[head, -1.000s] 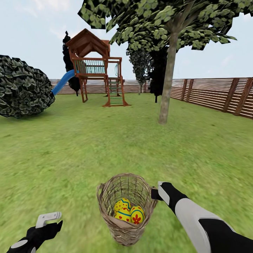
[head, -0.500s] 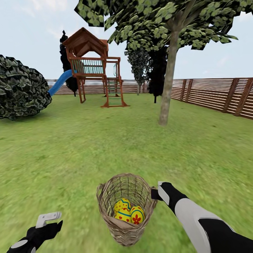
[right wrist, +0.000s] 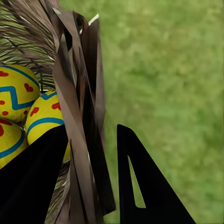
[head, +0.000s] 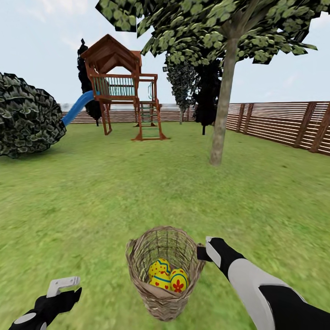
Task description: Take the three Easter eggs out of the wicker basket on the lawn in the garden, then place them on the lawn next to a single tree (choose any tree) so that all three eggs are next to the same tree and none are left in the basket.
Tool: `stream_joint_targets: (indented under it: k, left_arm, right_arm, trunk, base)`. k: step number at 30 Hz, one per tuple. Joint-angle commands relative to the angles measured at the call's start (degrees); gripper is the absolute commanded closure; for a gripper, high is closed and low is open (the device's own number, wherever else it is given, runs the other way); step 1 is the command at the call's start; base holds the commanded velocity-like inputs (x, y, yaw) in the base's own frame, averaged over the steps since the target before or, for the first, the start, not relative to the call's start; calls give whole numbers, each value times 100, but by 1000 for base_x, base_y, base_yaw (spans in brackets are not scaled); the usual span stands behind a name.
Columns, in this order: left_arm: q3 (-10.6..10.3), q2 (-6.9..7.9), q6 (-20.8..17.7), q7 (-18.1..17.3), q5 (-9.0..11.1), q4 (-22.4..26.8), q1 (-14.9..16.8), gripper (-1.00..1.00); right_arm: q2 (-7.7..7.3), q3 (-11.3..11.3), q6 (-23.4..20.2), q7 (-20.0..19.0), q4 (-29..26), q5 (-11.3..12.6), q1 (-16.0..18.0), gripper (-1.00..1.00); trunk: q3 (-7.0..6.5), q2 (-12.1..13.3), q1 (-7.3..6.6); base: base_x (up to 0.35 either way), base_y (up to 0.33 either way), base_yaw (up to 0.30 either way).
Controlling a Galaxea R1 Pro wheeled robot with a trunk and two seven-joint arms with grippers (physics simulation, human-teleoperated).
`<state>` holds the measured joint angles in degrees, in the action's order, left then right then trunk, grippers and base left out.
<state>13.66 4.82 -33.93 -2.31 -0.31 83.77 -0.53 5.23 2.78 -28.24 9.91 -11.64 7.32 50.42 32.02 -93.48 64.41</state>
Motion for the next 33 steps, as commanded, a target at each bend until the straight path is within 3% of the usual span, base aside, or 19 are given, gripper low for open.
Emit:
stream_joint_targets:
  k: [1, 33]
  left_arm:
    - [5, 1, -26, -24, -5, 8, 0, -100]
    - [5, -7, -26, -24, -13, 8, 0, -100]
  right_arm:
    - [7, 56, -12, 37, -14, 94, 3, 100]
    - [13, 56, -6, 37, -14, 94, 3, 100]
  trunk:
    - [5, -3, 3]
    - [-20, -3, 3]
  base:
    - [310, 97, 0]
    - [311, 97, -46]
